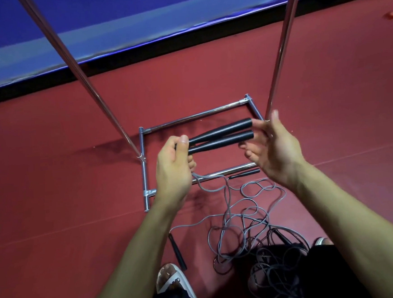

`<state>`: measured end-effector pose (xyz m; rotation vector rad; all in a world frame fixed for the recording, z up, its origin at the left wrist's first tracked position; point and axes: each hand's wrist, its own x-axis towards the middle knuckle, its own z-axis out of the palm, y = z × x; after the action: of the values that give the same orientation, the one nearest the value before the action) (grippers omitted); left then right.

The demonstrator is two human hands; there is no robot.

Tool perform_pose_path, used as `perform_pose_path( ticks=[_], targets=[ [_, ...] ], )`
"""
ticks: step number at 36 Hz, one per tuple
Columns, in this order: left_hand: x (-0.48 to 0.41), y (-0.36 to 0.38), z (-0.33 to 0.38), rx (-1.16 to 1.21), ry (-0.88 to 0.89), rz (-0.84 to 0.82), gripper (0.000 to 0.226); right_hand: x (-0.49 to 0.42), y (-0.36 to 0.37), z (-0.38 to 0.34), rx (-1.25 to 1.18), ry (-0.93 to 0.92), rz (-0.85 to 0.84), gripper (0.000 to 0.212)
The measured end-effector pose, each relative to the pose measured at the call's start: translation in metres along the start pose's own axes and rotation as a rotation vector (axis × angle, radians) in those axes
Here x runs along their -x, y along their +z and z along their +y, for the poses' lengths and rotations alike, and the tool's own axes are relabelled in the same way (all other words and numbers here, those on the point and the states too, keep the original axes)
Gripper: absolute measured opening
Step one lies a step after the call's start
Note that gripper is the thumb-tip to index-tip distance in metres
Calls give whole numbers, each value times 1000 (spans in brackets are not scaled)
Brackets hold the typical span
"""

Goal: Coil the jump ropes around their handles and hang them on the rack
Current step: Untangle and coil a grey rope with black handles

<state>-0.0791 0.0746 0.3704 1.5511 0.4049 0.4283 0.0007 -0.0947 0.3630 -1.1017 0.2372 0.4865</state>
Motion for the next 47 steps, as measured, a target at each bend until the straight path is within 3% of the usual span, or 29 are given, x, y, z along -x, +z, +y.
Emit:
perform_pose_path(
  ticks=[1, 3, 6, 9, 11, 14, 19, 22, 29, 35, 40, 45, 47],
  targets=[
    [0, 1, 1, 32, -2, 18, 37, 0, 1, 8, -20, 37, 61, 38],
    [1, 6, 2, 91, -1, 32, 37, 5, 6, 29, 297, -41, 28, 18],
    [5, 13, 4, 137, -3, 25, 37, 18, 20, 52, 758, -270, -315, 14],
    [6, 15, 5, 119, 7, 12, 36, 29, 33, 58, 779, -257, -532, 11],
    [7, 11, 4, 64, 36, 15, 33, 32, 36, 59, 751, -225, -519, 10],
    [7, 1, 1, -143, 113, 21, 25, 33, 37, 54, 849, -278, -437, 25],
    [3, -8, -9, -378, 171, 28, 26, 36, 35, 30, 1335, -520, -379, 23],
    [5, -9, -12, -515, 246, 7, 21, 41, 33, 21, 1484, -656, -399, 19],
    [5, -20, -13, -705, 317, -186, 18, 31, 25, -4, 1445, -814, -497, 33],
    [11, -21, -2, -647, 306, -328, 16, 20, 23, -22, 1317, -821, -555, 24],
    [7, -25, -9, -602, 307, -214, 13, 22, 24, -21, 1345, -768, -571, 17],
    [2, -21, -15, -368, 175, -18, 15, 32, 30, -2, 1395, -771, -519, 36],
    [1, -21, -14, -297, 158, 10, 17, 38, 32, 6, 1419, -756, -538, 32]
  ],
)
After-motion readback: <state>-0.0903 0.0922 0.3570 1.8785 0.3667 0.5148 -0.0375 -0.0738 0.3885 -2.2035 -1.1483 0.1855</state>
